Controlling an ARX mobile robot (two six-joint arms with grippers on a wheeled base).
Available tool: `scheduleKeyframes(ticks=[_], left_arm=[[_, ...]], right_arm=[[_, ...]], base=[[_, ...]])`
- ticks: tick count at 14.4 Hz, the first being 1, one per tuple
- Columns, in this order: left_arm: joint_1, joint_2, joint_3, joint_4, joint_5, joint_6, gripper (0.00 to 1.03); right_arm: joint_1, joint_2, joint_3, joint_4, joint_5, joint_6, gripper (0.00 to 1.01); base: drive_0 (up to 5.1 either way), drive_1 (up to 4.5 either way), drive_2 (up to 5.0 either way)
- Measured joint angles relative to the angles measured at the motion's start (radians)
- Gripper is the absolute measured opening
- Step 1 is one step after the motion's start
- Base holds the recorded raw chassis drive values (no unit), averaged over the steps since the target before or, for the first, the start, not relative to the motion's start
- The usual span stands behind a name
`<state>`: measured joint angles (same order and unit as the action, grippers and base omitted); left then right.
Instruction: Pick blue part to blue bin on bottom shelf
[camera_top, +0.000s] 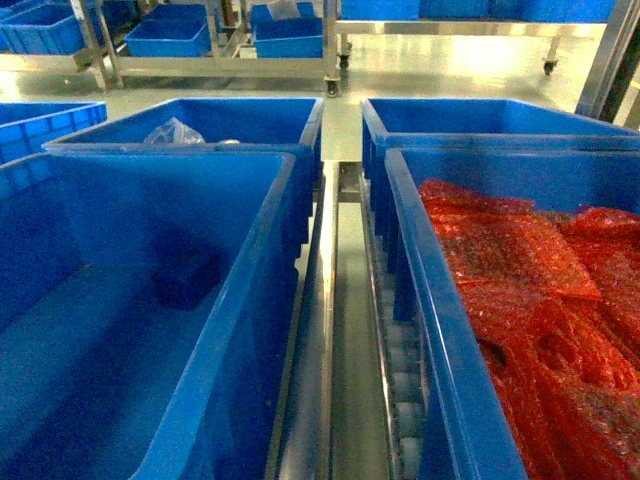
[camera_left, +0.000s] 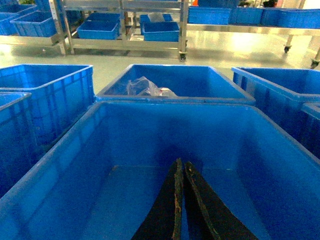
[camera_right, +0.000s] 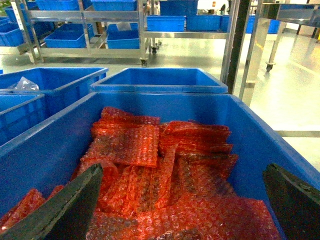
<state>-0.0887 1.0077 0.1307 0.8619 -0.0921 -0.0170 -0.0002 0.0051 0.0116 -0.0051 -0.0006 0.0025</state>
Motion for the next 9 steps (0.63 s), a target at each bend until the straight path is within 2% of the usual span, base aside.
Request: scheduleKeyframes(ticks=[1, 2, 3, 4, 5, 9], left_arm=[[0.003, -0.02, -0.01, -0.01, 0.006, 0.0, 0.02], [0.028, -0.069, -0.029, -0.04, 0.04, 0.0, 0.02], [0.082, -0.075, -0.068, 0.032, 0.084, 0.001, 0.02], [0.095, -0.102, -0.089, -0.023, 0.077, 0.0, 0.02], [0.087, -0.164, -0.111, -0.081, 0.093, 0.0, 0.02], [0.087, -0.38, -0.119, -0.255, 0.092, 0.001, 0.02]], right_arm=[[0.0, 0.0, 0.0, 0.0, 0.0, 0.0, 0.98], [0.0, 0.0, 0.0, 0.0, 0.0, 0.0, 0.98], [0.0, 0.0, 0.0, 0.0, 0.0, 0.0, 0.98], [0.0, 0.0, 0.0, 0.0, 0.0, 0.0, 0.98], [0.0, 0.0, 0.0, 0.0, 0.0, 0.0, 0.98], [0.0, 0.0, 0.0, 0.0, 0.0, 0.0, 0.98]], base=[[0.0, 0.0, 0.0], [0.0, 0.0, 0.0], [0.0, 0.0, 0.0], [0.0, 0.0, 0.0], [0.0, 0.0, 0.0], [0.0, 0.0, 0.0]])
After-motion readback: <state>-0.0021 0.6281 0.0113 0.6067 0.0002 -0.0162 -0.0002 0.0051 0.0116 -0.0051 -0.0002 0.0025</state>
